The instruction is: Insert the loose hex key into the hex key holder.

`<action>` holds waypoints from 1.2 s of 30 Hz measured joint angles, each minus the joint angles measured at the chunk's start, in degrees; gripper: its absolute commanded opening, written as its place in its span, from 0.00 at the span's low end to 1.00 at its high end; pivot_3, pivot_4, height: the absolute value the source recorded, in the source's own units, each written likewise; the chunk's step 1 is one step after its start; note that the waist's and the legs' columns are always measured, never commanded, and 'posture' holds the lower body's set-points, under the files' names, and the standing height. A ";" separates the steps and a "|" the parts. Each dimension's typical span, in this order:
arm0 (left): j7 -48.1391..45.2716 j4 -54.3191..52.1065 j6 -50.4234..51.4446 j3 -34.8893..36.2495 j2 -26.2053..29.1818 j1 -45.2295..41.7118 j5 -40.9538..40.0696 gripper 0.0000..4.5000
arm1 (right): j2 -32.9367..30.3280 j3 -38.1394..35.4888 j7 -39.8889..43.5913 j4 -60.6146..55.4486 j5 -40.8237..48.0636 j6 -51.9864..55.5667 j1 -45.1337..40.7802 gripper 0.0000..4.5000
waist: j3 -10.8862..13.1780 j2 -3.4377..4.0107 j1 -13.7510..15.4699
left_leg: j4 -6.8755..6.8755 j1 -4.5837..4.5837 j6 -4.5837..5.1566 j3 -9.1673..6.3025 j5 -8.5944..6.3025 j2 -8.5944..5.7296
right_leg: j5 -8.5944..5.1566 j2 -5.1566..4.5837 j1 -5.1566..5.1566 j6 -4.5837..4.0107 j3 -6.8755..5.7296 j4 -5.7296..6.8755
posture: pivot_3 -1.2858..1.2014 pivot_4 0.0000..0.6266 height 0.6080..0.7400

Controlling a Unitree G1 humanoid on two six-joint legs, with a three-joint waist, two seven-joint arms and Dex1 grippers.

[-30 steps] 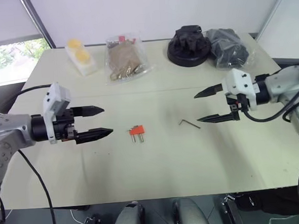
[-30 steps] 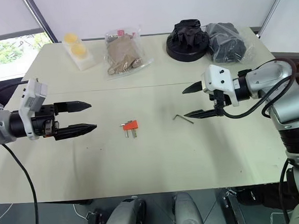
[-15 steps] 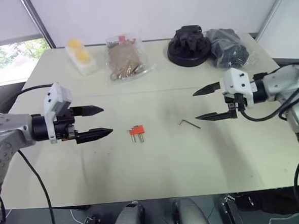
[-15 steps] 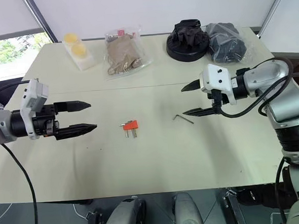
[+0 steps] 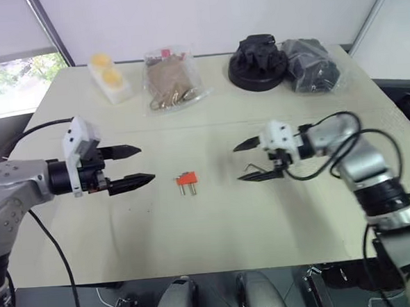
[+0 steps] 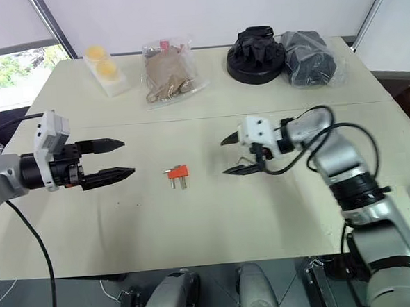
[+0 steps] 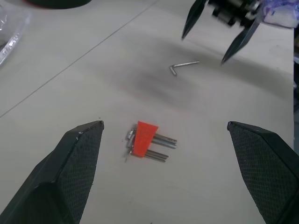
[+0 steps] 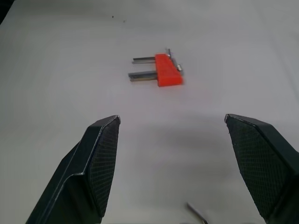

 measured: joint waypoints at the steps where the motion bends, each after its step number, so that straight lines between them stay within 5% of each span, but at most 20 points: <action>1: 0.17 -0.24 0.00 0.07 -0.11 0.44 -0.01 0.98 | 1.79 1.19 -0.45 2.18 -1.22 -1.29 -0.49 0.83 | 0.00 0.00 0.01 | 0.00 0.00 -0.01 0.00 0.00 0.00 | 0.00 0.00 -0.01 0.00 0.00 0.01 | 0.52 0.24 1.00; 17: 4.97 -6.97 0.95 4.45 -0.33 7.59 -2.04 0.98 | 17.26 5.89 -6.53 31.85 -12.01 -17.90 -9.25 0.83 | 0.00 0.00 -0.22 | -0.02 0.00 -0.06 -0.03 0.03 -0.01 | 0.00 0.03 -0.03 0.00 -0.01 0.03 | 0.52 0.24 1.00; 36: 7.62 -9.17 2.11 6.24 -0.32 9.70 -4.64 0.98 | 24.06 4.42 -8.45 40.31 -13.04 -20.90 -11.99 0.83 | 0.00 0.01 -1.70 | -0.08 0.02 -0.10 -0.08 0.05 0.02 | 0.01 0.07 -0.05 -0.01 -0.02 0.08 | 0.52 0.24 1.00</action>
